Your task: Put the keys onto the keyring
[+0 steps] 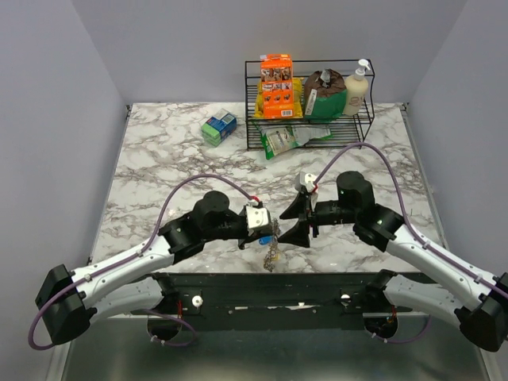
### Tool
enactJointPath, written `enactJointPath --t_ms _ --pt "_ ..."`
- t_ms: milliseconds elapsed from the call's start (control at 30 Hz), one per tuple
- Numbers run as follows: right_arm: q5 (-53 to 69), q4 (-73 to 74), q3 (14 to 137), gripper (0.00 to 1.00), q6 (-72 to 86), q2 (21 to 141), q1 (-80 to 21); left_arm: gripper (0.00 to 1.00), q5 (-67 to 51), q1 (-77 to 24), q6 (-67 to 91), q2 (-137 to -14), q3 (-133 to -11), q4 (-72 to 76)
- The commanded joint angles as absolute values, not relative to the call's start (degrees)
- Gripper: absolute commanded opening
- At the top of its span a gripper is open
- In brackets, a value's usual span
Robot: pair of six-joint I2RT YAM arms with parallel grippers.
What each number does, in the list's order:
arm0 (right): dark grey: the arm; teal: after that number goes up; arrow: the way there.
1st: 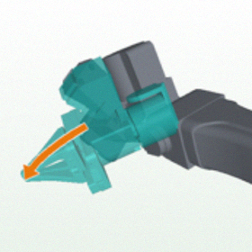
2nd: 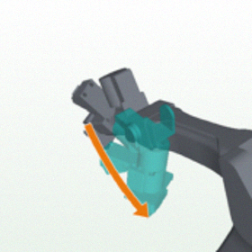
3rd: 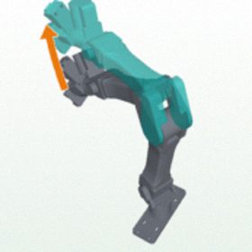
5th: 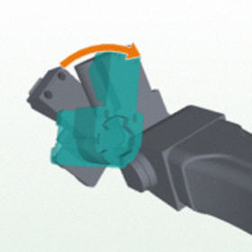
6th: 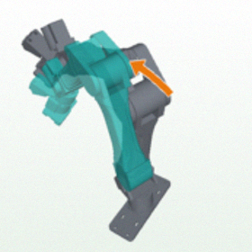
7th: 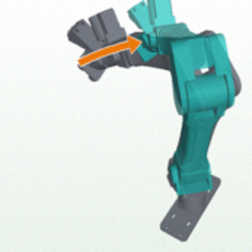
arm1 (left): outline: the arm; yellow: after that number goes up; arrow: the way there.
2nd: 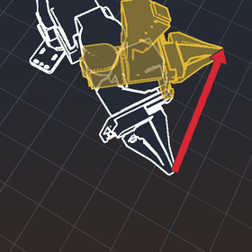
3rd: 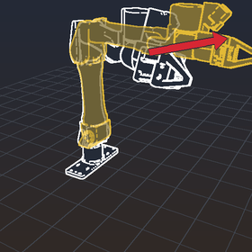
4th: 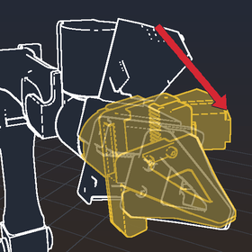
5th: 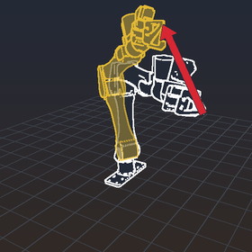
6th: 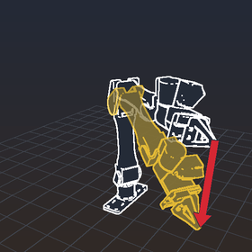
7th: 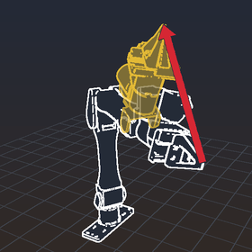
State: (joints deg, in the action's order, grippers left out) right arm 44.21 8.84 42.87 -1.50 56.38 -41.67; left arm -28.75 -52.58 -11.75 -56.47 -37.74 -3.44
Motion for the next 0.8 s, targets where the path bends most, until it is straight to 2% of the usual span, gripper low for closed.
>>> enactJointPath --t_ms 0,367,767 --pt "40.0 6.1 41.9 0.8 -0.2 53.2 -42.0 0.0 -25.7 -52.6 -6.3 -51.5 -33.1 12.7" --pt "37.6 3.6 41.3 0.77 2.8 51.4 -41.9 0.0 -24.0 -52.6 -0.3 -45.9 -20.7 39.1" --pt "42.7 -1.3 41.0 0.77 3.9 49.5 -41.0 0.0 -23.7 -52.6 1.7 -43.9 -13.9 53.2"
